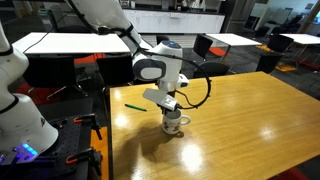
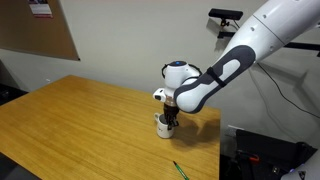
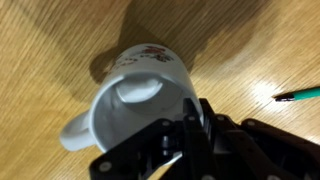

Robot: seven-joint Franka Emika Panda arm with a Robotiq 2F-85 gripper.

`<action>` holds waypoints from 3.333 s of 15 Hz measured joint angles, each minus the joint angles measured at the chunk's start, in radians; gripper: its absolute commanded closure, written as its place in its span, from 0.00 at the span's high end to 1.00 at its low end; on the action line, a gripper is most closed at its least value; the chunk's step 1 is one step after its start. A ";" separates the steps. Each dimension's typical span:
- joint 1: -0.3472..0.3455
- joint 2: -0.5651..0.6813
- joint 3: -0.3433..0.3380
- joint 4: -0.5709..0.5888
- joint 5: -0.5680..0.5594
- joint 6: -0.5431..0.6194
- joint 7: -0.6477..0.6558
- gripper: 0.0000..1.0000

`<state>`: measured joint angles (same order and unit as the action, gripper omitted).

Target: Move the white cup to the left

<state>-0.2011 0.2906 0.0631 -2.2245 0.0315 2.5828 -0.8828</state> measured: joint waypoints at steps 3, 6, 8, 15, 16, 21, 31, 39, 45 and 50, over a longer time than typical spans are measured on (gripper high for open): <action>0.004 -0.005 0.009 0.000 0.000 -0.004 -0.015 0.02; 0.010 -0.009 0.010 0.000 0.000 -0.007 -0.016 0.04; 0.013 -0.009 0.010 0.000 0.000 -0.008 -0.016 0.02; 0.019 -0.009 0.010 0.000 0.000 -0.009 -0.016 0.02; 0.020 -0.009 0.010 0.000 0.000 -0.009 -0.016 0.07; 0.024 -0.013 0.010 0.005 0.000 -0.010 -0.016 0.53; 0.028 -0.047 0.007 0.009 -0.001 -0.011 -0.016 0.72; 0.032 -0.138 -0.017 -0.008 -0.008 -0.012 -0.013 0.89; 0.046 -0.233 -0.050 -0.041 -0.010 -0.012 0.004 1.00; 0.058 -0.328 -0.081 -0.060 -0.077 -0.031 0.104 1.00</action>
<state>-0.1429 -0.0370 -0.0184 -2.2849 -0.0457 2.5517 -0.7784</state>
